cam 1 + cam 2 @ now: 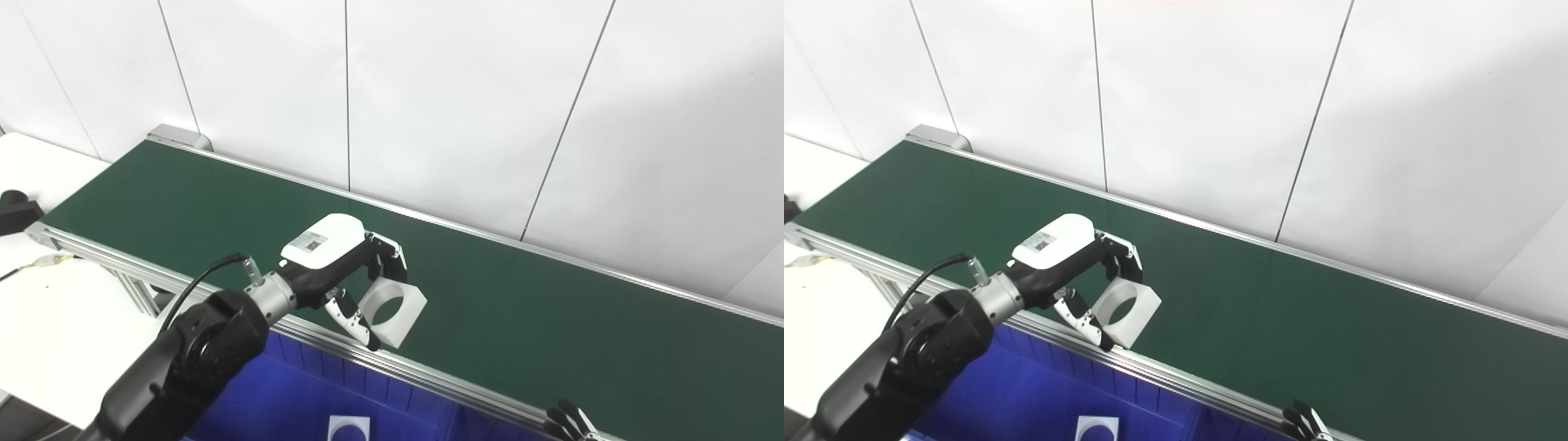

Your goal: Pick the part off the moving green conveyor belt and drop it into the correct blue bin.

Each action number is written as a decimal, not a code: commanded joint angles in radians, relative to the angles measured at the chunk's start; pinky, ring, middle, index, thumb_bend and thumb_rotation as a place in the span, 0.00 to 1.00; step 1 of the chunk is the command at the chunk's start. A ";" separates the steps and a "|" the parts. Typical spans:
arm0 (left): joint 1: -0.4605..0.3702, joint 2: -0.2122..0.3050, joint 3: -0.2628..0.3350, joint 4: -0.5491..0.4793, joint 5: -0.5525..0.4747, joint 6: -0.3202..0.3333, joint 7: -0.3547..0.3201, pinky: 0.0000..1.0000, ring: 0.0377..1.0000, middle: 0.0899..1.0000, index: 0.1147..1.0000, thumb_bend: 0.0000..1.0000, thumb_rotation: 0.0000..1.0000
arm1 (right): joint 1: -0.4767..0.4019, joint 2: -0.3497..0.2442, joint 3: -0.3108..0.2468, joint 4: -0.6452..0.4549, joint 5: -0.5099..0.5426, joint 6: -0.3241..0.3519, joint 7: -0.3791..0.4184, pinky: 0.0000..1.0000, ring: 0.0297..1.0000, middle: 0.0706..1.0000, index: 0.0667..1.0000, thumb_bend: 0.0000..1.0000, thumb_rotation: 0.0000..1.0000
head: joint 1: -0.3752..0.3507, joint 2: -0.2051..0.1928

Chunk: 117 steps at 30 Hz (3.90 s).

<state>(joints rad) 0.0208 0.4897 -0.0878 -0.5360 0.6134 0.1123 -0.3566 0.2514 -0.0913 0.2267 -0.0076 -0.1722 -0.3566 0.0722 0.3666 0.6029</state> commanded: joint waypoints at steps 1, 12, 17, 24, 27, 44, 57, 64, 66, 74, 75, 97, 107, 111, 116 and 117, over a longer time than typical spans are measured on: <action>0.013 -0.005 0.019 -0.066 -0.024 0.017 -0.002 0.55 0.48 0.41 0.44 0.52 0.00 | 0.000 -0.002 -0.005 -0.046 0.009 -0.014 0.006 0.73 0.80 0.83 0.88 0.53 0.47 | 0.001 0.009; 0.163 -0.049 0.029 -0.163 -0.030 0.054 -0.044 0.52 0.46 0.41 0.44 0.52 0.00 | 0.010 -0.017 -0.015 -0.117 0.038 0.022 0.023 0.72 0.80 0.83 0.88 0.55 0.44 | -0.007 0.118; 0.207 -0.051 0.035 -0.162 -0.036 0.060 -0.053 0.48 0.41 0.38 0.44 0.52 0.00 | 0.005 -0.022 -0.025 -0.153 0.050 0.057 0.034 0.71 0.79 0.82 0.87 0.58 0.45 | -0.011 0.178; 0.259 -0.047 0.023 -0.142 0.083 0.079 -0.075 0.52 0.44 0.40 0.44 0.52 0.00 | -0.006 -0.027 -0.036 -0.195 0.062 0.104 0.048 0.69 0.78 0.81 0.86 0.60 0.48 | -0.002 0.249; 0.280 -0.056 0.015 -0.121 0.128 0.075 -0.071 0.52 0.45 0.40 0.45 0.52 0.00 | -0.009 -0.028 -0.041 -0.208 0.067 0.117 0.053 0.68 0.77 0.80 0.86 0.61 0.49 | 0.002 0.263; 0.299 -0.102 0.014 0.142 0.164 0.046 0.040 0.58 0.49 0.42 0.44 0.52 0.00 | -0.001 -0.033 -0.056 -0.237 0.083 0.141 0.073 0.67 0.77 0.81 0.85 0.62 0.49 | 0.008 0.290; 0.237 -0.122 -0.034 0.358 0.228 0.037 0.199 0.55 0.42 0.42 0.45 0.50 0.00 | 0.005 -0.025 -0.053 -0.244 0.078 0.147 0.073 0.67 0.77 0.80 0.85 0.63 0.49 | 0.003 0.283; 0.218 -0.129 -0.062 0.425 0.278 0.055 0.265 0.52 0.42 0.40 0.46 0.50 0.00 | 0.007 -0.023 -0.049 -0.245 0.073 0.145 0.074 0.66 0.77 0.81 0.86 0.63 0.50 | -0.004 0.274; 0.215 -0.127 -0.070 0.427 0.301 0.065 0.271 0.53 0.43 0.41 0.45 0.50 0.00 | 0.008 -0.021 -0.048 -0.247 0.075 0.148 0.074 0.66 0.77 0.80 0.85 0.63 0.50 | -0.006 0.272; 0.220 -0.113 -0.093 0.368 0.383 0.122 0.225 0.67 0.77 0.82 0.83 0.83 0.00 | 0.005 -0.022 -0.046 -0.237 0.077 0.138 0.076 0.67 0.77 0.80 0.85 0.62 0.48 | -0.012 0.263; 0.221 -0.113 -0.093 0.361 0.387 0.127 0.220 0.69 0.82 0.89 0.89 0.87 0.00 | 0.005 -0.023 -0.045 -0.236 0.077 0.138 0.076 0.67 0.77 0.80 0.86 0.63 0.49 | -0.012 0.263; 0.277 -0.118 -0.070 0.078 0.405 0.124 0.129 0.75 0.88 0.92 0.97 0.85 0.00 | 0.011 -0.019 -0.040 -0.220 0.065 0.121 0.069 0.66 0.76 0.80 0.86 0.62 0.51 | -0.054 0.239; 0.267 -0.186 -0.016 -0.195 -0.082 0.221 -0.060 0.70 0.79 0.80 0.81 0.82 0.17 | 0.016 -0.015 -0.037 -0.213 0.056 0.123 0.065 0.66 0.76 0.80 0.86 0.64 0.52 | -0.103 0.216; 0.271 -0.195 -0.002 -0.175 -0.229 0.189 -0.058 0.64 0.72 0.74 0.77 0.86 0.29 | 0.018 -0.011 -0.033 -0.203 0.060 0.112 0.065 0.66 0.76 0.80 0.86 0.64 0.50 | -0.138 0.205; 0.277 -0.226 0.010 -0.094 -0.447 0.122 -0.044 0.74 0.78 0.79 0.77 0.93 0.35 | 0.019 -0.002 -0.024 -0.189 0.053 0.100 0.061 0.66 0.76 0.80 0.85 0.63 0.48 | -0.191 0.198; 0.278 -0.250 0.006 -0.058 -0.496 0.096 -0.038 0.75 0.78 0.79 0.78 0.94 0.35 | 0.020 0.001 -0.022 -0.188 0.053 0.102 0.059 0.66 0.76 0.80 0.85 0.63 0.48 | -0.211 0.197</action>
<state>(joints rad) 0.3029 0.2574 -0.0838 -0.6046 0.1899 0.2787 -0.4120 0.2733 -0.1047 0.2008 -0.1755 -0.1206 -0.2082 0.1407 0.1749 0.8007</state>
